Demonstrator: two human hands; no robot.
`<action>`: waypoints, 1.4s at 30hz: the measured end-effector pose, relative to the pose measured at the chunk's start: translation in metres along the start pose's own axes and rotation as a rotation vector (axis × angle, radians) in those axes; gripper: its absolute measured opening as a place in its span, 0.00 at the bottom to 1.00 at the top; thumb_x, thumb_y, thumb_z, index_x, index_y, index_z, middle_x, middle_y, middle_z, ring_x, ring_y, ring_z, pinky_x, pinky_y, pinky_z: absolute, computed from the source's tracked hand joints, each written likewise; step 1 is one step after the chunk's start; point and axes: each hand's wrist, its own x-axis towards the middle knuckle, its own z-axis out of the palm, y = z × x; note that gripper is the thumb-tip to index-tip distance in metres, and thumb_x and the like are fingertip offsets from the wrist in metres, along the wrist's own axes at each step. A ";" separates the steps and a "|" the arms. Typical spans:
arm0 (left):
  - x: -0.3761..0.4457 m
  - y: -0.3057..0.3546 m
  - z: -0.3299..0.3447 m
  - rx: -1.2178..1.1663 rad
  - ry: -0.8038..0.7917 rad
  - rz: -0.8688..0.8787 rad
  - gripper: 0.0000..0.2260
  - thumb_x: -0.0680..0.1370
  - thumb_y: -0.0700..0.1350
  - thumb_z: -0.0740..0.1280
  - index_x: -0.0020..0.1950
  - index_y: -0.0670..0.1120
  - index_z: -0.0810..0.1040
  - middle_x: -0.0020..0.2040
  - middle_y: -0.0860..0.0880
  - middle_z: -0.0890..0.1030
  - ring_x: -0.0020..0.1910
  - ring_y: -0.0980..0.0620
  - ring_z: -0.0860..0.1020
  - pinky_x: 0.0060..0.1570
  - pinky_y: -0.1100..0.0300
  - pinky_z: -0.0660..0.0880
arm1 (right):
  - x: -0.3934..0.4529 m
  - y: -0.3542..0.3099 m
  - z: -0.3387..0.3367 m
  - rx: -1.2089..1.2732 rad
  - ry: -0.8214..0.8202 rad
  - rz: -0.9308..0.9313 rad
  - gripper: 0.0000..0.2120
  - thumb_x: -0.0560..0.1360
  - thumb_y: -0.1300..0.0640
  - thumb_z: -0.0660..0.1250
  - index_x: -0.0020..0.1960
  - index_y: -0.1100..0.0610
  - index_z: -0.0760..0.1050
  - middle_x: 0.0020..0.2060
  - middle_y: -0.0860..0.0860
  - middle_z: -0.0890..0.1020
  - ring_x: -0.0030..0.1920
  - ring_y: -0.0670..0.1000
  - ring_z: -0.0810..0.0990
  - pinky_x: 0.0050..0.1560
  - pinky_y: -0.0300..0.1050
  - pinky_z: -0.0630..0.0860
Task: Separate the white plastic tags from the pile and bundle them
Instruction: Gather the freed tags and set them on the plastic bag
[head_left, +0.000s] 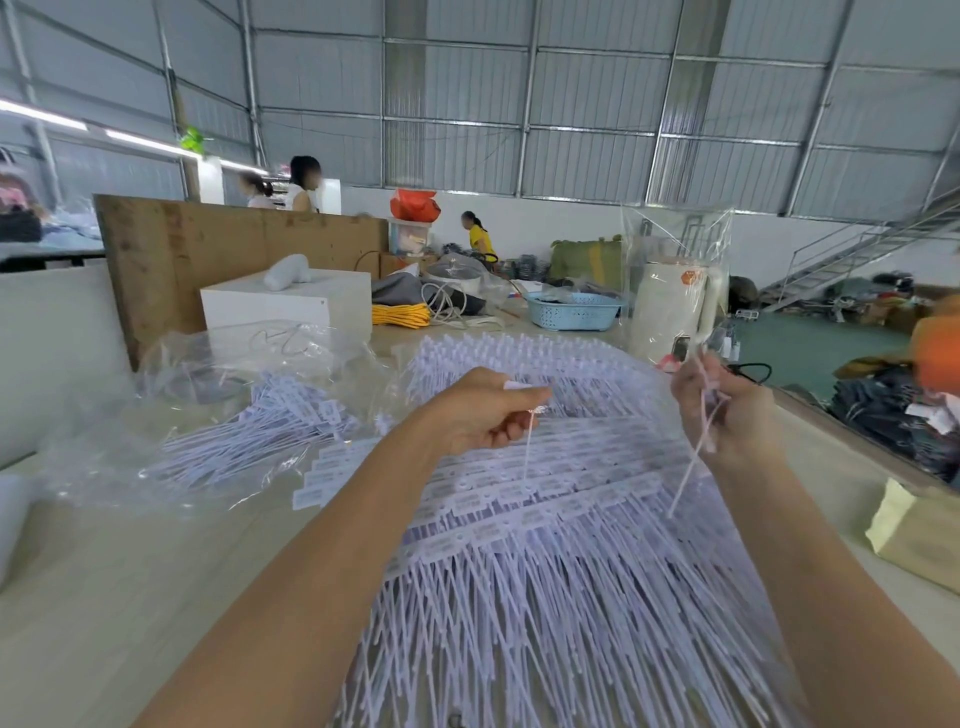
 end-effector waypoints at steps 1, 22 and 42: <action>0.001 -0.002 0.001 0.018 0.014 -0.004 0.09 0.77 0.44 0.69 0.39 0.42 0.74 0.29 0.48 0.75 0.25 0.56 0.70 0.30 0.64 0.67 | -0.003 0.003 0.003 -0.049 -0.022 0.017 0.08 0.77 0.68 0.56 0.46 0.60 0.72 0.34 0.51 0.78 0.29 0.43 0.78 0.33 0.33 0.76; 0.006 -0.005 0.023 -0.045 0.135 0.140 0.09 0.73 0.33 0.71 0.45 0.42 0.73 0.33 0.45 0.77 0.25 0.57 0.75 0.26 0.68 0.74 | -0.023 0.069 0.021 -0.636 -0.180 0.034 0.03 0.74 0.70 0.65 0.46 0.67 0.77 0.32 0.55 0.83 0.31 0.49 0.82 0.32 0.40 0.79; -0.027 0.018 0.016 0.328 0.094 0.153 0.05 0.78 0.39 0.65 0.41 0.42 0.76 0.37 0.43 0.77 0.28 0.52 0.71 0.28 0.64 0.67 | -0.005 0.078 0.081 -0.487 0.048 0.022 0.02 0.75 0.72 0.64 0.46 0.68 0.73 0.50 0.63 0.77 0.45 0.57 0.79 0.49 0.50 0.79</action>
